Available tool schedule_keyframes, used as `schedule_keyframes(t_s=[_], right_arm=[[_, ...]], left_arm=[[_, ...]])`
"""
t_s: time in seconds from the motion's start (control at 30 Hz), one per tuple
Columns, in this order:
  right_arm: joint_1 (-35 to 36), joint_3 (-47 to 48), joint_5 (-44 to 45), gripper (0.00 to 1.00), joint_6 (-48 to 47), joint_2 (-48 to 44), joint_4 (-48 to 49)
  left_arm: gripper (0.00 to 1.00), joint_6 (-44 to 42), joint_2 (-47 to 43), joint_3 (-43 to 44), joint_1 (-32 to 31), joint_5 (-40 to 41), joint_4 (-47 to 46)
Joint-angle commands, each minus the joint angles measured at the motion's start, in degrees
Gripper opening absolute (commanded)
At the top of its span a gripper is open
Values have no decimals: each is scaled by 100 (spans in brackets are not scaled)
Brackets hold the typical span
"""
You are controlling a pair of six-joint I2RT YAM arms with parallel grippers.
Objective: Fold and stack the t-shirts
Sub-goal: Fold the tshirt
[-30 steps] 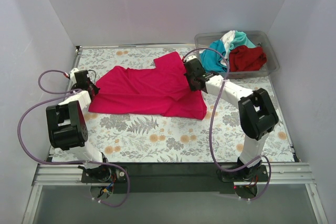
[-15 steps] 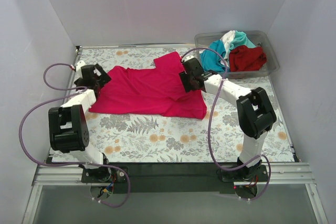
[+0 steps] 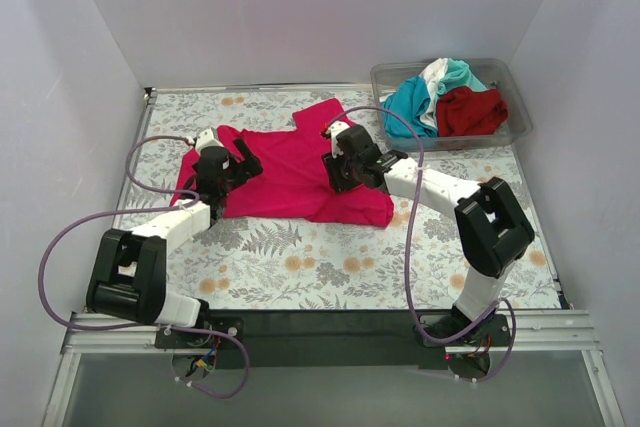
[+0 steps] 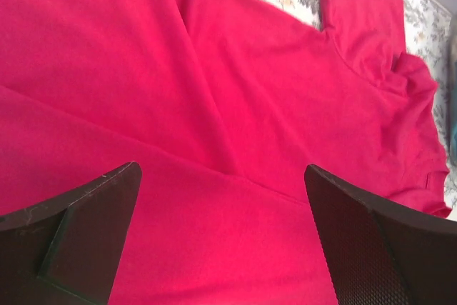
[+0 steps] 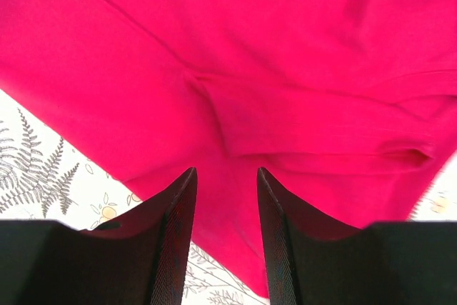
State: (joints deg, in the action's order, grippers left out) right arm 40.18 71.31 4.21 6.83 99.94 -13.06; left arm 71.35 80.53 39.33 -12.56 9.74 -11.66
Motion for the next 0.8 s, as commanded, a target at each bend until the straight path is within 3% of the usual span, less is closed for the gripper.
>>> schedule_keyframes(t_s=[0.0,0.57,0.7,0.77], right_arm=[[51,76,-377,34,169,341,278],[51,313,-183,34,284,1027,348],[42,357,-131,28,284,1150,383],[42,375,-52,20,266,1142,401]], left_arm=[[91,203,32,-153,-115,-165,-301],[91,274,639,-496,-388,37,-618],[91,283,604,-602,-397,90,-653],[91,283,569,-637,-449,125,-688]])
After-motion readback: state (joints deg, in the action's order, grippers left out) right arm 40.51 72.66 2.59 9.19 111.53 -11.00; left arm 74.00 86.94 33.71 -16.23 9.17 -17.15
